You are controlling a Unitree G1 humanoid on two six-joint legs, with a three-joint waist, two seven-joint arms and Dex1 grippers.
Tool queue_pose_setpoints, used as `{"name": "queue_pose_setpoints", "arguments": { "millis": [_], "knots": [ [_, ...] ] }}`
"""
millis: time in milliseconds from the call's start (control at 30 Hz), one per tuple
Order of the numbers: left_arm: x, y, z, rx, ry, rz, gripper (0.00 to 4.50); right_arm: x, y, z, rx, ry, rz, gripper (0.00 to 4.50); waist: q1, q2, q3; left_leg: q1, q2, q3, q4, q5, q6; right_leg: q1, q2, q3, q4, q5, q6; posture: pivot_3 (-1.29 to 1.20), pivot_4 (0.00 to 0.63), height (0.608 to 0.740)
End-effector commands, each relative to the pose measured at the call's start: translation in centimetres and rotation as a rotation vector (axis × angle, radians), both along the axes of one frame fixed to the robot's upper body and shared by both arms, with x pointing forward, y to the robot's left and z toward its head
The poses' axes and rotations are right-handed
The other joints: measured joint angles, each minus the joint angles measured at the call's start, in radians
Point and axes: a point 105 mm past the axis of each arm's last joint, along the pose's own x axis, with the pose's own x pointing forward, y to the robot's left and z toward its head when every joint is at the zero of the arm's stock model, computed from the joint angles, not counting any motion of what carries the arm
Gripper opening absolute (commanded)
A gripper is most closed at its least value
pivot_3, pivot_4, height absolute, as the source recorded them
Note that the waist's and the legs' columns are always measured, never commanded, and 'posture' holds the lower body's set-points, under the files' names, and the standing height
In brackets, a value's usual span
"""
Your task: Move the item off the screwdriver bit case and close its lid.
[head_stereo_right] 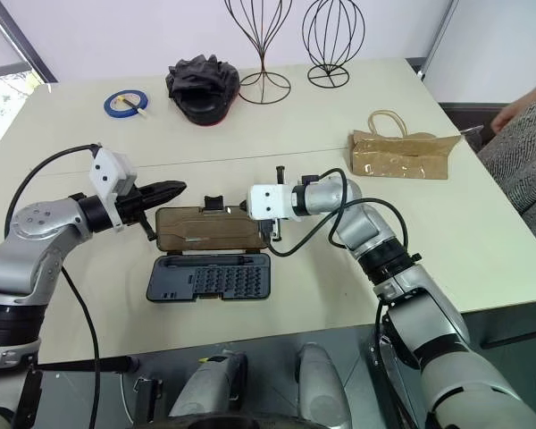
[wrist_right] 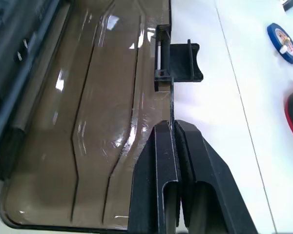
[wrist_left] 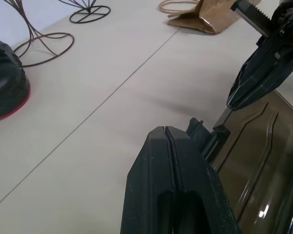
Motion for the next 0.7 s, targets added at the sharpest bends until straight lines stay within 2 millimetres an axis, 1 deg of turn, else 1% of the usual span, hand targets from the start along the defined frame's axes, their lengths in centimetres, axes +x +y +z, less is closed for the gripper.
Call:
{"name": "queue_pose_setpoints", "arguments": {
  "millis": [33,233,500,700],
  "knots": [
    [-0.3,-0.1,1.5,0.002,-0.064,-0.006,0.00,-0.1,0.6,0.6,-0.019,-0.049,0.048,0.02,0.000,0.000,0.000,0.000,0.000,0.000,0.000,0.000,0.000,0.000,0.000,0.000,0.000,0.000,0.000,0.00,0.150,0.740],
    [-0.4,-0.2,1.4,0.003,-0.063,-0.004,0.00,-0.1,0.9,0.4,-0.007,-0.052,0.055,0.02,0.000,0.000,0.000,0.000,0.000,0.000,0.000,0.000,0.000,0.000,0.000,0.000,0.000,0.000,0.000,0.00,0.150,0.740],
    [-0.3,-0.3,1.6,0.001,-0.070,-0.004,0.00,0.2,1.7,0.8,0.012,-0.083,0.071,0.02,-0.001,0.000,0.000,0.000,0.000,0.000,0.000,0.000,0.000,0.000,0.000,0.000,0.000,0.000,0.000,0.00,0.150,0.740],
    [-0.5,-0.4,1.4,0.000,-0.069,-0.005,0.00,0.5,1.4,0.2,-0.016,-0.070,0.060,0.02,0.000,0.000,0.000,0.000,0.000,0.000,0.000,0.000,0.000,0.000,0.000,0.000,0.000,0.000,0.000,0.00,0.150,0.740]
  ]
}}
